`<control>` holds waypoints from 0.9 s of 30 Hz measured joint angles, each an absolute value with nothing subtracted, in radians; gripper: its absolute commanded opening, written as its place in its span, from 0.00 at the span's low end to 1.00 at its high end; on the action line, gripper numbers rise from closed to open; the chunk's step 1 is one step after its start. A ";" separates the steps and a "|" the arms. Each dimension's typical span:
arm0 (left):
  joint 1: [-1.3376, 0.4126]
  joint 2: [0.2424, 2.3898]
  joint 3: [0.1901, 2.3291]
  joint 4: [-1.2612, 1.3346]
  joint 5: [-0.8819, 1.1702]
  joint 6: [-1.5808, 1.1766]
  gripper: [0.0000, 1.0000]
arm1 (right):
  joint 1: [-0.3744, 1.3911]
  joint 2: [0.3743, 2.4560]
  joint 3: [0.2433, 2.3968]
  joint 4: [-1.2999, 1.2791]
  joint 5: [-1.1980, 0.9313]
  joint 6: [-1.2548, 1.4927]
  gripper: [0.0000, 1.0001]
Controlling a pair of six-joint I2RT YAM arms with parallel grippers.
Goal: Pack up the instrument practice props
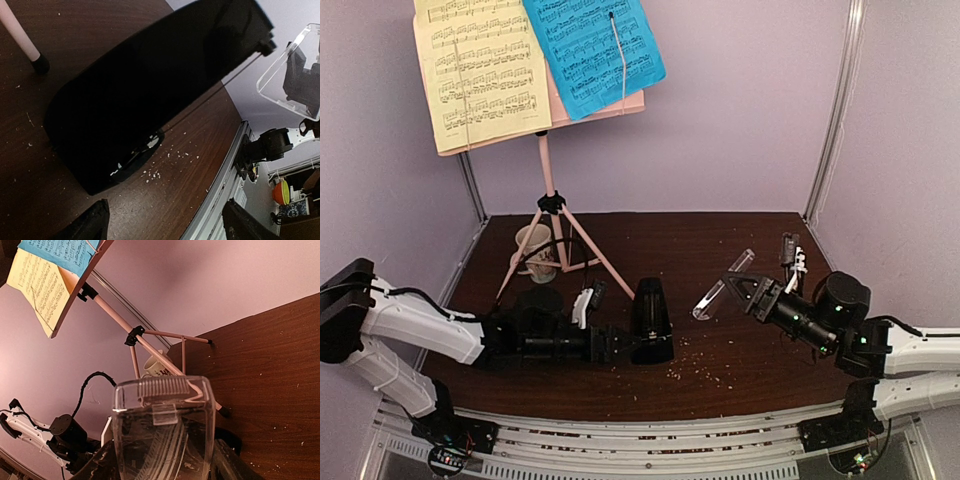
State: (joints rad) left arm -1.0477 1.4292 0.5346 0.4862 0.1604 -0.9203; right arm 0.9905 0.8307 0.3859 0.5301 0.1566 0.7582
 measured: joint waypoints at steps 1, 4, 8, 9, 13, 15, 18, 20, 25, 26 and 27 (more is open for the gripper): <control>-1.048 1.449 0.535 0.501 0.160 -0.918 0.81 | 0.992 0.836 0.386 0.531 0.157 0.758 0.48; -1.048 1.495 0.535 0.541 0.157 -0.914 0.81 | 0.994 0.847 0.386 0.531 0.157 0.758 0.47; -1.048 1.534 0.535 0.578 0.153 -0.909 0.81 | 0.997 0.847 0.386 0.534 0.162 0.758 0.47; -1.048 1.542 0.535 0.584 0.152 -0.906 0.81 | 0.998 0.847 0.385 0.535 0.165 0.758 0.47; -1.048 1.572 0.538 0.596 0.149 -0.897 0.81 | 0.998 0.846 0.378 0.542 0.174 0.759 0.47; -1.048 1.585 0.546 0.598 0.149 -0.893 0.81 | 0.998 0.844 0.374 0.548 0.176 0.759 0.47; -1.048 1.604 0.562 0.606 0.150 -0.888 0.81 | 0.999 0.842 0.368 0.554 0.178 0.759 0.47; -1.048 1.624 0.574 0.620 0.154 -0.888 0.81 | 0.999 0.841 0.366 0.556 0.179 0.759 0.47; -1.048 1.683 0.612 0.647 0.172 -0.887 0.80 | 1.000 0.840 0.365 0.556 0.180 0.758 0.48; -1.050 1.699 0.624 0.657 0.180 -0.887 0.80 | 1.000 0.838 0.364 0.556 0.180 0.758 0.48; -1.052 1.714 0.636 0.664 0.187 -0.888 0.80 | 1.000 0.834 0.361 0.556 0.181 0.758 0.48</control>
